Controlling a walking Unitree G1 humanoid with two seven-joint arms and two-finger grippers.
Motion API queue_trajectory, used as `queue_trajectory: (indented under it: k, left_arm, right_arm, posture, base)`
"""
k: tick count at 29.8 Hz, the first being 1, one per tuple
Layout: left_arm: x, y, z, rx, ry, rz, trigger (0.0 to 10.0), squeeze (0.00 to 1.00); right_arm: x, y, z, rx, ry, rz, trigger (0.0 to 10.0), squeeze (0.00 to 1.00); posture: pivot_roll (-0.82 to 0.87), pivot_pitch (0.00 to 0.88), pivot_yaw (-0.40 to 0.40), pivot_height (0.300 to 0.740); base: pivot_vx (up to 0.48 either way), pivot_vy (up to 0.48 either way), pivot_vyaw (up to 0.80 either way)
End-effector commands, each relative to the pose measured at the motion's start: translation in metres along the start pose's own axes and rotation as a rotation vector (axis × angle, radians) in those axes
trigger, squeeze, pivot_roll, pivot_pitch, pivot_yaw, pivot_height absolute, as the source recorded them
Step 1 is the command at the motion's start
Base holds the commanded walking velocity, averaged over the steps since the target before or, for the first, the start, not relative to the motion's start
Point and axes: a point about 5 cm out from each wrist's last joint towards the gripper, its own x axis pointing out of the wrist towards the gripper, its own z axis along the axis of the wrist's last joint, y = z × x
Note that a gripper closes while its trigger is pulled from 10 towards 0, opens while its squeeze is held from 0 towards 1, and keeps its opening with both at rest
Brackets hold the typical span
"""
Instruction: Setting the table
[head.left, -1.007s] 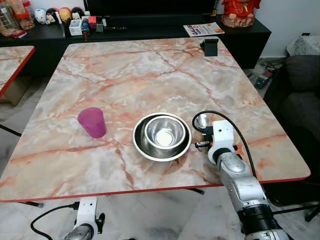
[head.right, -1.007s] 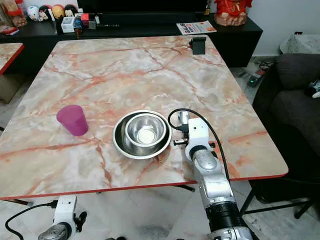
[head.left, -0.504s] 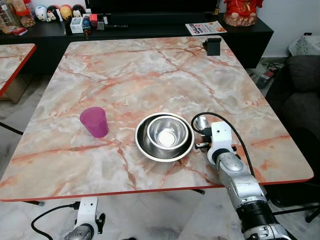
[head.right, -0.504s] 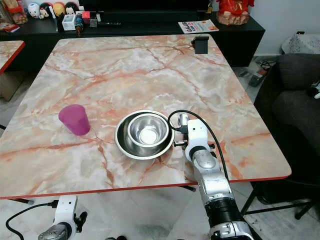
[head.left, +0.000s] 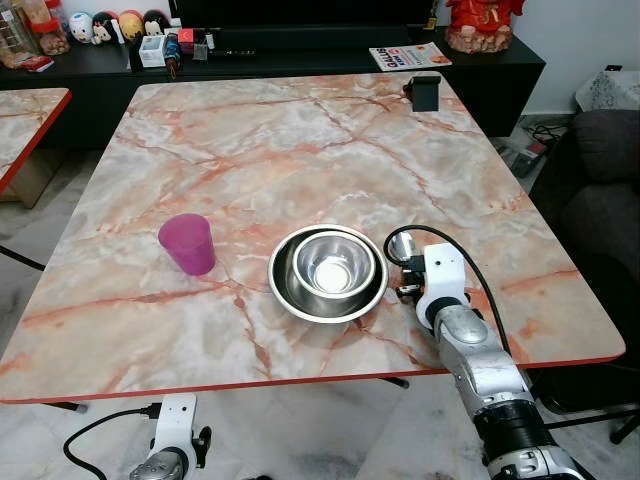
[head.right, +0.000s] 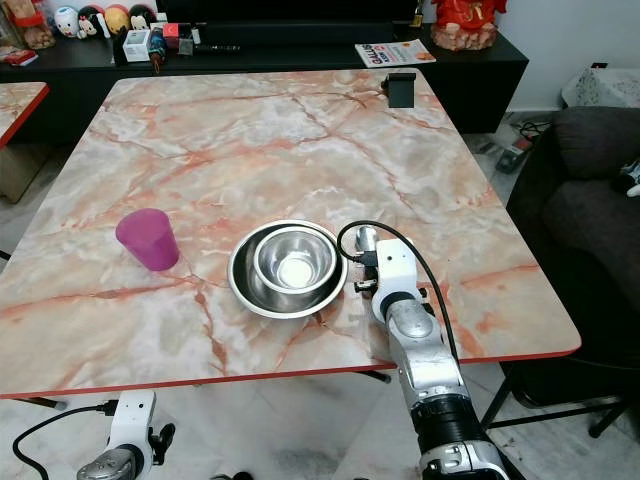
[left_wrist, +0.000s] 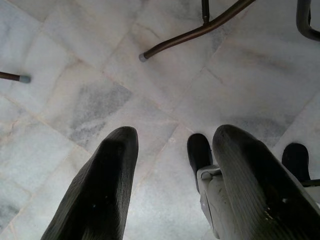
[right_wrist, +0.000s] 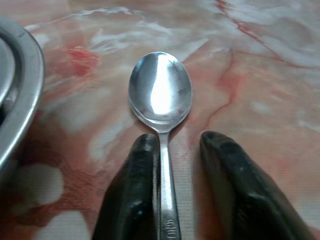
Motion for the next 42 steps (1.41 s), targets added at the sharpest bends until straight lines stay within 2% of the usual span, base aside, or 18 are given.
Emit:
queue_trajectory:
  k: [1, 7, 8, 9, 14, 22, 26, 30, 34, 42]
  left_arm:
    - [-0.001, 0.003, -0.004, 0.010, 0.019, 0.001, 10.0, 0.00]
    - [-0.001, 0.002, -0.003, 0.011, 0.018, 0.000, 10.0, 0.00]
    - [-0.001, 0.002, -0.003, 0.011, 0.017, 0.000, 10.0, 0.00]
    - [0.000, 0.002, -0.002, 0.010, 0.016, 0.000, 10.0, 0.00]
    - [0.000, 0.002, -0.002, 0.009, 0.014, 0.001, 10.0, 0.00]
    - [0.000, 0.002, 0.000, 0.009, 0.009, 0.000, 10.0, 0.00]
    - [0.000, 0.001, 0.001, 0.007, -0.005, -0.002, 10.0, 0.00]
    - [0.000, 0.001, 0.001, 0.006, -0.006, -0.001, 10.0, 0.00]
    - [0.000, 0.000, 0.000, -0.004, 0.005, 0.001, 10.0, 0.00]
    - [-0.001, 0.000, -0.004, -0.010, 0.014, 0.009, 10.0, 0.00]
  right_arm:
    - [0.002, 0.002, 0.000, 0.005, 0.005, 0.005, 10.0, 1.00]
    - [0.002, 0.003, 0.004, 0.006, -0.017, 0.004, 10.0, 1.00]
    - [0.002, 0.004, 0.010, 0.014, -0.058, 0.004, 10.0, 0.92]
    - [0.001, 0.004, 0.017, 0.016, -0.106, 0.001, 10.0, 0.00]
    - [-0.003, 0.003, 0.039, 0.060, -0.256, -0.019, 10.0, 0.00]
    - [-0.004, -0.002, 0.046, 0.050, -0.303, -0.068, 10.0, 0.00]
    - [-0.009, -0.009, 0.063, 0.093, -0.432, -0.114, 10.0, 0.00]
    - [-0.017, -0.007, 0.084, 0.063, -0.570, -0.106, 10.0, 0.00]
    - [-0.018, -0.004, 0.090, 0.081, -0.603, -0.097, 10.0, 0.00]
    - [-0.018, 0.005, 0.093, 0.095, -0.637, -0.070, 10.0, 0.00]
  posture:
    - [0.00, 0.133, 0.025, 0.740]
    - [0.00, 0.130, 0.022, 0.740]
    - [0.01, 0.129, 0.022, 0.740]
    - [0.01, 0.129, 0.022, 0.740]
    - [0.00, 0.126, 0.025, 0.740]
    - [0.01, 0.123, 0.026, 0.740]
    - [0.00, 0.117, 0.028, 0.740]
    - [0.00, 0.108, 0.027, 0.740]
    - [0.00, 0.093, 0.020, 0.740]
    - [0.02, 0.071, 0.003, 0.740]
  base:
    - [0.000, 0.000, 0.00]
    - [0.000, 0.000, 0.00]
    - [0.000, 0.000, 0.00]
    - [0.000, 0.000, 0.00]
    - [0.000, 0.000, 0.00]
    - [0.000, 0.000, 0.00]
    - [0.000, 0.000, 0.00]
    - [0.000, 0.000, 0.00]
    - [0.000, 0.000, 0.00]
    - [0.000, 0.424, 0.00]
